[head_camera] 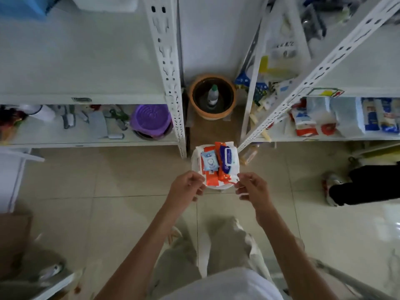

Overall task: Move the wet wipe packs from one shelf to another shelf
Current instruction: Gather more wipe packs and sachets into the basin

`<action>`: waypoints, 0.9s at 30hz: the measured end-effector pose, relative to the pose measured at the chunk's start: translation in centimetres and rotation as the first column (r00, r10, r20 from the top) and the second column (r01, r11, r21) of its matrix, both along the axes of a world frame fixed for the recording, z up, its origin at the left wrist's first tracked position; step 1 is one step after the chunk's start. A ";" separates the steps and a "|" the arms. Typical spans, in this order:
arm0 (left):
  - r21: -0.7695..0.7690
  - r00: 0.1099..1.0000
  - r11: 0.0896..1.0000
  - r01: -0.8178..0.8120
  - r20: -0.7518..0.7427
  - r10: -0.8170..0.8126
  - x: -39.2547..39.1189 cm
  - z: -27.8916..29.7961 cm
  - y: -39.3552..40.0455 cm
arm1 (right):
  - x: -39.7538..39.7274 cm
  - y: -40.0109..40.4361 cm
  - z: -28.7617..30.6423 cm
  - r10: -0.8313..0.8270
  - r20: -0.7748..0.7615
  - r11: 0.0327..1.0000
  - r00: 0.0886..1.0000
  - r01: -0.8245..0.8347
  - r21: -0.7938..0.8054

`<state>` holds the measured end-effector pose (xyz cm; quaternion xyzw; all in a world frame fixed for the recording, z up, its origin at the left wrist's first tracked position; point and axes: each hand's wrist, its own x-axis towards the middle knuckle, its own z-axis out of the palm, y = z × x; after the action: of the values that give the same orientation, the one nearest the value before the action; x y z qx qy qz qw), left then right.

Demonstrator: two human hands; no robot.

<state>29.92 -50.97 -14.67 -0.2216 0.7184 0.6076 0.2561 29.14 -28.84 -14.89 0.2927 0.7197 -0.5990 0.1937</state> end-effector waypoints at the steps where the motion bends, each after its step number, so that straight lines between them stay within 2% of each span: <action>1: -0.006 0.999 1.000 0.021 0.025 -0.021 -0.5 -1.0 -0.1 | -0.2 -0.4 -0.6 -0.019 0.006 1.000 1.000 0.019 0.007; 5: -0.029 0.993 0.997 0.074 0.096 -0.070 -3.0 -5.4 0.2 | -2.6 -1.3 -4.0 -0.044 0.040 0.998 0.998 0.043 0.037; 11: -0.056 0.984 0.997 0.047 0.176 -0.036 -6.6 -11.7 0.0 | -8.6 -1.2 -11.2 -0.005 0.140 0.994 0.990 -0.010 0.109; 13: -0.067 0.979 0.996 0.055 0.198 -0.041 -8.3 -14.1 -0.2 | -10.4 0.2 -16.7 -0.054 0.139 0.985 0.989 0.030 0.169; 16: -0.019 0.953 0.999 0.045 0.300 -0.037 -10.7 -17.9 -0.1 | -12.0 2.3 -23.9 -0.020 0.186 0.941 0.982 -0.044 0.335; 18: 0.041 0.926 0.999 0.034 0.375 -0.047 -12.3 -20.6 0.8 | -13.4 1.9 -22.8 -0.006 0.258 0.912 0.966 -0.100 0.397; 20: 0.069 0.915 0.998 0.012 0.402 -0.039 -14.4 -23.7 2.0 | -14.9 1.7 -23.1 -0.031 0.258 0.900 0.966 -0.086 0.427; 24: -0.075 0.886 0.995 -0.073 0.453 0.099 -17.1 -29.4 4.6 | -16.2 1.0 -27.2 0.018 0.271 0.908 0.962 -0.129 0.399; 27: -0.301 0.929 0.951 0.071 0.368 0.047 -17.2 -31.7 5.8 | -16.5 0.8 -29.3 0.002 0.273 0.896 0.962 -0.123 0.427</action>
<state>12.68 -45.12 -46.39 -0.3650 0.7445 0.4334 0.3531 12.61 -28.09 -44.19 0.3832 0.8129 -0.3693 0.2364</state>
